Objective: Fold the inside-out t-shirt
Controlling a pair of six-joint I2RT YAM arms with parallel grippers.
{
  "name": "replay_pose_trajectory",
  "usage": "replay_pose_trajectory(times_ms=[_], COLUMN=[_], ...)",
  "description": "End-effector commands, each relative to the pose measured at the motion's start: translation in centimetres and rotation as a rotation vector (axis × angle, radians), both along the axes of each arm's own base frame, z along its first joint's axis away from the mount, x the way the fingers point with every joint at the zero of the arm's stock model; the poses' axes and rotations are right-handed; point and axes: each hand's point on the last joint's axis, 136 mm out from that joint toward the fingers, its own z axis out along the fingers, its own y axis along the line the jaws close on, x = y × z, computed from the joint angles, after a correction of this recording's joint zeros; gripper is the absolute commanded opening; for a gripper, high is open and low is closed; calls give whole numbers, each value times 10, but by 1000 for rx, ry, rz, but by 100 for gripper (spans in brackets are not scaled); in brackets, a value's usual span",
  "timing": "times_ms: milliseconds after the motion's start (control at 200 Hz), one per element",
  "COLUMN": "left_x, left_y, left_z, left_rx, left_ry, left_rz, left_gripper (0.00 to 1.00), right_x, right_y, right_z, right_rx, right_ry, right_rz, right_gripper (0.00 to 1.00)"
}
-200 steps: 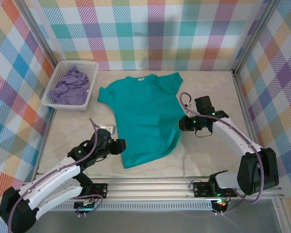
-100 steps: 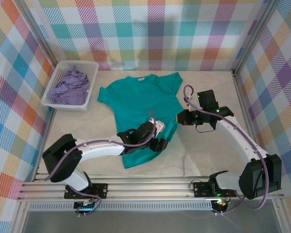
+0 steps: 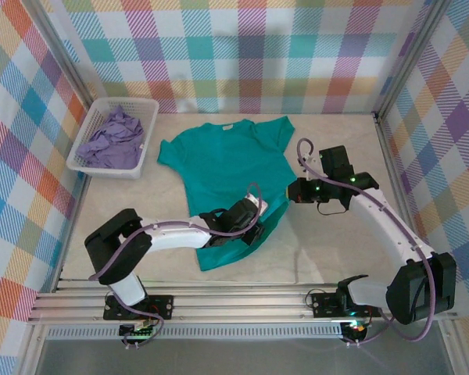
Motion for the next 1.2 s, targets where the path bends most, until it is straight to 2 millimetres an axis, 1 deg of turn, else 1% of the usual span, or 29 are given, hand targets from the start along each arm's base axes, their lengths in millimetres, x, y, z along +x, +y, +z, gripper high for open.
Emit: replay_pose_trajectory(times_ms=[0, 20, 50, 80, 100, 130, 165, 200, 230, 285, 305, 365, 390, 440, 475, 570, 620, 655, 670, 685, 745, 760, 825, 945, 1090, 1135, 1195], left_x=[1, 1, 1, 2, 2, 2, 3, 6, 8, 11, 11, 14, 14, 15, 17, 20, 23, 25, 22, 21, 20, 19, 16, 11, 7, 5, 3], left_y=[-4, -7, -10, -12, -13, -14, -12, -10, -7, -2, -1, 2, 2, 4, 5, 12, 17, 18, 23, 24, 29, 29, 32, 37, 34, 34, 33], left_z=[21, 25, 29, 34, 38, 44, 49, 55, 59, 65, 67, 73, 75, 82, 86, 97, 102, 109, 105, 107, 114, 116, 125, 138, 154, 160, 167], left_rx=[-72, -88, -109, -127, -141, -164, -189, -213, -232, -252, -258, -272, -276, -284, -290, -295, -295, -303, -284, -282, -280, -281, -285, -275, -312, -321, -334], left_ry=[-29, -29, -25, -21, -15, -4, 12, 31, 48, 78, 89, 120, 137, 164, 180, 234, 252, 257, 282, 289, 311, 316, 329, 328, 334, 331, 325], left_rz=[3, 0, -3, -3, -1, 1, 8, 19, 29, 40, 39, 32, 29, 22, 21, 27, 34, 34, 37, 36, 28, 23, 5, -21, -46, -54, -73], left_gripper=[12, 6, 0, 0, 0, 0, 0, 0, 0, 0, 0, 0, 0, 0, 0, 0, 0, 0, 0, 0, 0, 0, 0, 0, 0, 0, 0], right_x=[6, 7, 10, 13, 15, 16, 15, 8, -4, -26, -35, -54, -61, -73, -78, -78, -77, -76, -74, -71, -60, -55, -40, -15, 3, 8, 17], right_y=[-14, -18, -27, -39, -47, -56, -57, -42, -25, 5, 15, 40, 51, 70, 81, 104, 115, 122, 124, 126, 130, 132, 135, 141, 145, 145, 144], right_z=[-8, -12, -16, -18, -17, -10, 3, 17, 28, 36, 34, 24, 18, 6, -2, -23, -33, -45, -49, -53, -75, -72, -81, -91, -109, -111, -110], right_rx=[-68, -92, -138, -193, -229, -258, -250, -184, -99, 44, 80, 117, 112, 86, 72, 102, 122, 105, 92, 78, 13, 16, -20, -101, -205, -225, -237], right_ry=[12, 15, 16, 3, -15, -68, -174, -298, -380, -449, -455, -479, -496, -553, -598, -665, -710, -723, -727, -728, -723, -749, -793, -845, -886, -886, -887], right_rz=[-66, -85, -119, -167, -203, -238, -230, -151, -63, 87, 135, 243, 284, 360, 395, 418, 435, 455, 456, 453, 441, 431, 391, 352, 361, 345, 310], right_gripper=[0, 1, 6, 15, 23, 34, 43, 49, 54, 57, 58, 76, 79, 78, 78, 72, 67, 62, 61, 59, 55, 53, 49, 42, 37, 36, 34])
